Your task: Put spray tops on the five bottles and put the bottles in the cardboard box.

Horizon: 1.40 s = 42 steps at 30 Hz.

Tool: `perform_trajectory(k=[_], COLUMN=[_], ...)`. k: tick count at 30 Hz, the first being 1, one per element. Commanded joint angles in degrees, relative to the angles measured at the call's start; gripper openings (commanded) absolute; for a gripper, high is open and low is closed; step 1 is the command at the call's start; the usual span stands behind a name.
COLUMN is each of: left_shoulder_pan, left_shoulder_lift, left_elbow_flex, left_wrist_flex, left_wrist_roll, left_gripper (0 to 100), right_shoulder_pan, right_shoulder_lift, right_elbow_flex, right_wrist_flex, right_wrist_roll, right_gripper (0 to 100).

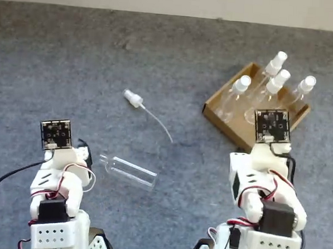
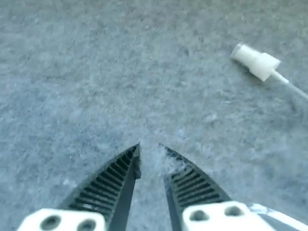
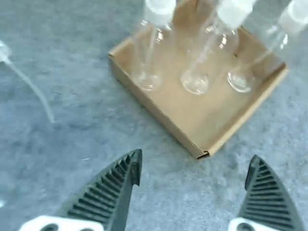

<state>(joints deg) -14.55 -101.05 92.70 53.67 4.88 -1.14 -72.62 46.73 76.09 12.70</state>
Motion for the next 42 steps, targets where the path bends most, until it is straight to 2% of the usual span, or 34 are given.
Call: perform_trajectory(k=[1,7,11,16,20,23,32,37,42], left_shoulder_pan=[-6.1,-13.1,-14.8,-17.5,-17.9,-20.8,-34.2,-35.6,-35.8], left_shoulder_lift=[-0.9,-0.9,-0.9,-0.9,-0.9,-0.9,-0.9,-0.9,-0.9], left_elbow_flex=[-2.2,-2.3,-2.3,-2.9,-4.1,-4.6,-3.8,-3.8,-3.7], left_wrist_flex=[0.2,0.2,0.2,0.4,4.0,7.0,7.6,7.6,7.6], left_wrist_roll=[-0.7,-0.7,-0.7,-0.7,-0.9,-0.9,-0.9,-1.1,-8.7], left_gripper=[1,1,1,1,1,1,1,1,1], right_shoulder_pan=[-6.6,-21.1,-30.3,-39.6,-45.7,-48.4,-54.4,-57.3,-57.6], right_shoulder_lift=[8.4,25.5,36.5,47.1,53.8,58.4,70.7,75.2,79.1], right_elbow_flex=[-13.1,-25.5,-32.7,-37.2,-38.5,-39.0,-39.3,-39.6,-43.2], right_wrist_flex=[5.2,9.8,14.4,14.9,14.4,10.4,1.5,-1.0,-0.9], right_wrist_roll=[0.6,1.5,7.0,12.9,13.7,13.8,14.0,14.0,14.0], right_gripper=[30.7,30.7,30.7,30.7,30.7,30.7,30.7,30.7,30.7])
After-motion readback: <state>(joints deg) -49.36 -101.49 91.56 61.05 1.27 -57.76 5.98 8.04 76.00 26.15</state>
